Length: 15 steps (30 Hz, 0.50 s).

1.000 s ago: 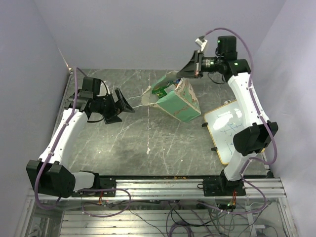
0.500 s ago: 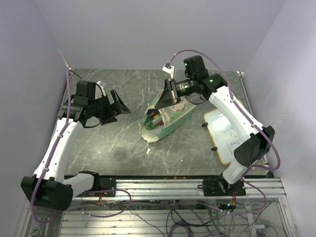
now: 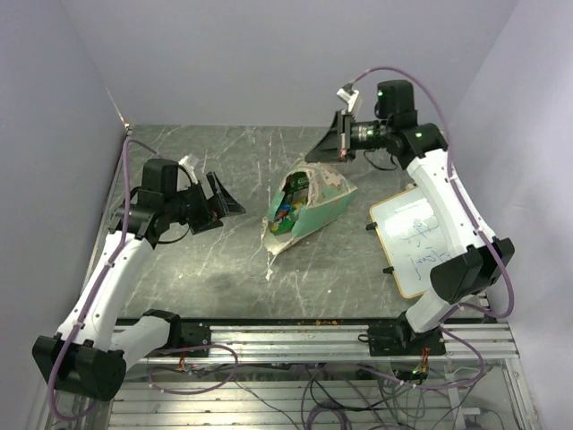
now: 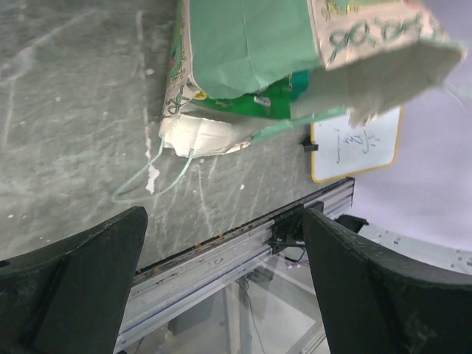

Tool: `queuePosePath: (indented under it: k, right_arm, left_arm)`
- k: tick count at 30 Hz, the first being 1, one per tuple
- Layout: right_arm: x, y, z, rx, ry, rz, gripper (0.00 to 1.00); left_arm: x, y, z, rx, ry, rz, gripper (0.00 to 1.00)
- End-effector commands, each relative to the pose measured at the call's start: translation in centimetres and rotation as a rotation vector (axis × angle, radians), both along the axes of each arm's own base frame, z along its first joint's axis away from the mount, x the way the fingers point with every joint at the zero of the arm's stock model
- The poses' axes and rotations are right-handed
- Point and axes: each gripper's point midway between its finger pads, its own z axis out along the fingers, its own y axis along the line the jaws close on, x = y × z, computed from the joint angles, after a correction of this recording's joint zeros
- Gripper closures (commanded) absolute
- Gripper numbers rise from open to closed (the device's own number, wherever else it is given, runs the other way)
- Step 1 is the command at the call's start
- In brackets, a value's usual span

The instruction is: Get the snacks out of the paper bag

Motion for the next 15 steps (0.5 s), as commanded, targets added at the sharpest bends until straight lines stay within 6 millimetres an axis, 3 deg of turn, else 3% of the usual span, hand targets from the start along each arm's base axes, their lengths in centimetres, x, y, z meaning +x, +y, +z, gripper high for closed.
queuePosePath:
  k: [1, 8, 13, 15]
  right_arm:
    - [1.5, -2.1, 4.8, 0.109, -0.07, -0.021, 1.0]
    - [1.9, -4.1, 5.3, 0.12, -0.058, -0.038, 1.0]
    - [2.5, -4.7, 5.7, 0.134, -0.051, -0.06, 1.0]
    - [2.7, -4.9, 6.0, 0.137, -0.054, -0.071, 1.0]
  left_arm:
    - [-0.1, -2.1, 2.4, -0.04, -0.126, -0.054, 0.05]
    - [-0.1, -7.7, 4.9, 0.051, -0.323, -0.14, 0.15]
    - [-0.1, -13.7, 5.2, 0.255, -0.45, -0.235, 0.29]
    - [-0.3, -15.6, 4.8, 0.345, -0.477, -0.268, 0.4]
